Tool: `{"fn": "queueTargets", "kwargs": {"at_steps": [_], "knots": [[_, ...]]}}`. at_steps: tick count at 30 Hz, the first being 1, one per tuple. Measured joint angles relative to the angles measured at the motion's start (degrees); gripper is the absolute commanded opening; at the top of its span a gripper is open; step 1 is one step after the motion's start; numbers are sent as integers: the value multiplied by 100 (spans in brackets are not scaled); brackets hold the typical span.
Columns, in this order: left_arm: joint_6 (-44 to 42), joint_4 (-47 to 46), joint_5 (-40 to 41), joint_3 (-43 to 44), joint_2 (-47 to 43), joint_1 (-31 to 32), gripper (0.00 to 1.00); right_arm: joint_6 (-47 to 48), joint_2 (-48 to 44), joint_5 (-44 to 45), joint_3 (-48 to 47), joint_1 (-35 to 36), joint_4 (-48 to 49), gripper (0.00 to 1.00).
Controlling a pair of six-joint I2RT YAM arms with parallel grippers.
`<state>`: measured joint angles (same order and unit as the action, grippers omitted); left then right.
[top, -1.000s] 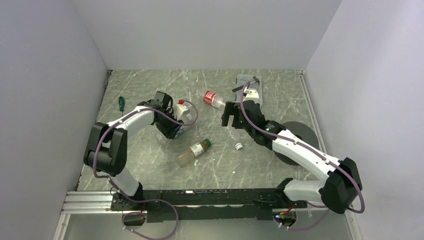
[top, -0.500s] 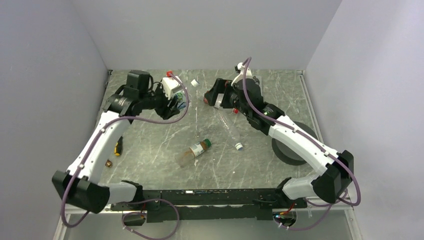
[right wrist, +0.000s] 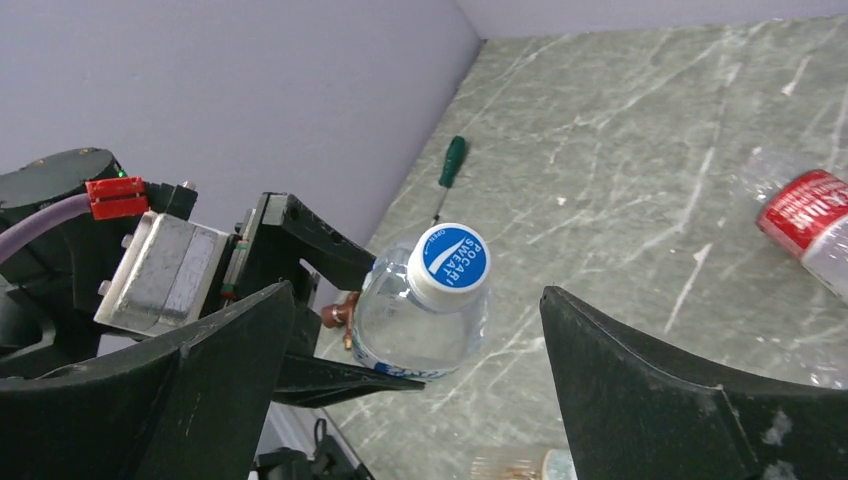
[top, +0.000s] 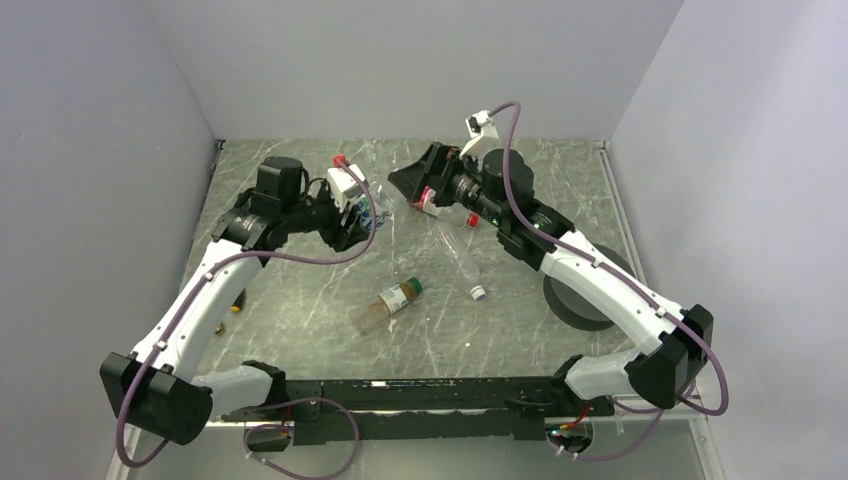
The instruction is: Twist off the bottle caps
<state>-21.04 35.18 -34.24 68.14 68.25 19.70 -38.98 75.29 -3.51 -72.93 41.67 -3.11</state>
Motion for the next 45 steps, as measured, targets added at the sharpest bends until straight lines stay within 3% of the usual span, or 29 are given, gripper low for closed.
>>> {"fn": "queueTargets", "kwargs": {"at_steps": [7, 15, 20, 21, 22, 23, 25, 27, 29, 34, 41, 43, 45], "knots": [[142, -424, -46, -4, -188, 7, 23, -157, 341, -160, -245, 13, 109, 74], [251, -551, -87, -109, -238, 57, 23, -269, 542, -166, -337, 35, 173, 60], [289, -584, -96, -160, -264, 140, 25, -256, 649, -155, -533, 76, 212, 26], [302, -595, -90, -164, -282, 144, 27, -256, 667, -140, -557, 79, 205, 23], [332, -597, -81, -164, -297, 140, 36, -245, 680, -142, -568, 76, 208, 17], [363, -599, -68, -164, -306, 138, 51, -258, 697, -142, -588, 74, 214, 15], [426, -601, -57, -164, -310, 138, 65, -260, 702, -131, -599, 76, 212, 14], [492, -619, -48, -164, -310, 144, 88, -260, 704, -125, -603, 81, 212, 13], [629, -678, -46, -164, -310, 155, 93, -247, 713, -129, -621, 103, 212, 11], [1040, -850, -164, -146, -295, 177, 86, -22, 761, -87, -697, 356, 98, 9], [1117, -861, -503, -146, -275, 175, 46, 271, 761, 116, -772, 619, -46, 8], [1086, -844, -542, -133, -275, 170, 41, 317, 761, 195, -785, 664, -59, 18], [1062, -831, -560, -131, -275, 168, 41, 343, 761, 267, -793, 702, -72, 47]]}}
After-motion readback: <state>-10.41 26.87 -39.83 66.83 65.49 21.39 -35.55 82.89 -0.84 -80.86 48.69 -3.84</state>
